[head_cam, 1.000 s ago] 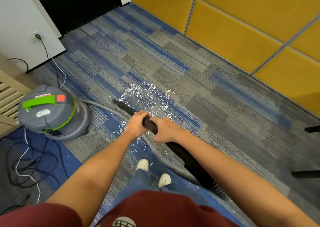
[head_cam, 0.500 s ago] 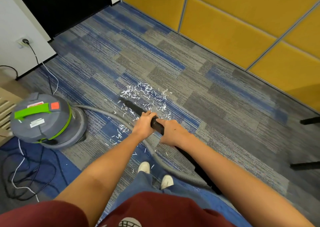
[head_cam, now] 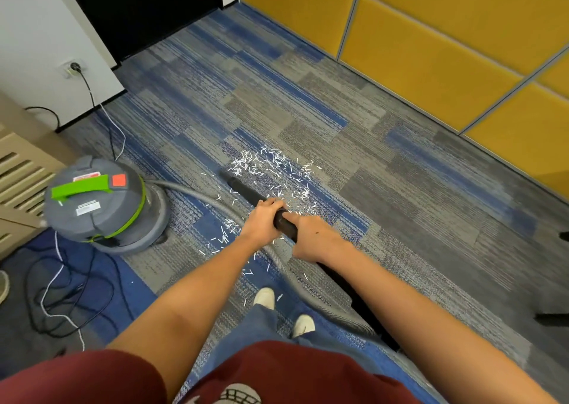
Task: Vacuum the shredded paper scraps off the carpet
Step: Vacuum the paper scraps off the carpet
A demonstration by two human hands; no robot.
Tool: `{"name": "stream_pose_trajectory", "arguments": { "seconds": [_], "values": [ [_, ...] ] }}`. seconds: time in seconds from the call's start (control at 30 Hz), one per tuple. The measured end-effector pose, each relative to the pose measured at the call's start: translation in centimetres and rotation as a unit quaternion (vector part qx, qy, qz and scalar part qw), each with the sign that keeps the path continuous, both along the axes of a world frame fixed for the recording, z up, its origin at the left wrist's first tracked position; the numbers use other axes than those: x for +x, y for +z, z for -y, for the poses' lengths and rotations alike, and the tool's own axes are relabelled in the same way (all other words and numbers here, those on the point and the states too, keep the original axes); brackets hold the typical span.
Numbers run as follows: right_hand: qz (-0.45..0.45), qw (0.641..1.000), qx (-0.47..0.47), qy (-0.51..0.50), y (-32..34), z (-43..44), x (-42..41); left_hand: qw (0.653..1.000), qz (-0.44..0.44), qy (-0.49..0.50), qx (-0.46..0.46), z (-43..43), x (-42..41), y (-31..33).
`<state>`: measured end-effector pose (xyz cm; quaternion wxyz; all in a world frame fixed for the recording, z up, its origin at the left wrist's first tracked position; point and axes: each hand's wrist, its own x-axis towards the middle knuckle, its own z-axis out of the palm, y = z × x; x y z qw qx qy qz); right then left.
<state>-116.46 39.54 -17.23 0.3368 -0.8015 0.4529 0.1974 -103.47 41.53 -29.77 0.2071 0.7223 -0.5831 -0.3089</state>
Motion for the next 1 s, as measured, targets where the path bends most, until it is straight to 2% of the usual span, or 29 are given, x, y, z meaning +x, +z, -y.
{"name": "stream_pose_trajectory", "arguments": {
  "seconds": [0.27, 0.43, 0.53, 0.7, 1.0],
  "values": [
    [0.010, 0.999, -0.002, 0.035, -0.4, 0.0, 2.7, 0.999, 0.013, 0.031, 0.001, -0.9, 2.8, 0.0],
    [0.029, 0.999, -0.007, 0.038, -0.5, 1.0, 4.3, 0.991, 0.107, 0.083, 0.010, -0.5, 2.9, 0.8],
    [0.039, 0.999, 0.008, 0.029, -0.4, 1.7, 4.9, 0.991, 0.072, 0.114, 0.003, 0.0, 2.9, 1.0],
    [0.033, 0.999, 0.027, 0.012, -0.7, 1.2, 3.5, 0.998, 0.030, 0.057, 0.025, -0.1, 2.6, 0.6],
    [0.027, 0.999, 0.015, -0.041, -0.6, 1.3, -1.1, 0.998, 0.044, -0.011, 0.039, 1.7, -1.9, 1.3]
  ]
}}
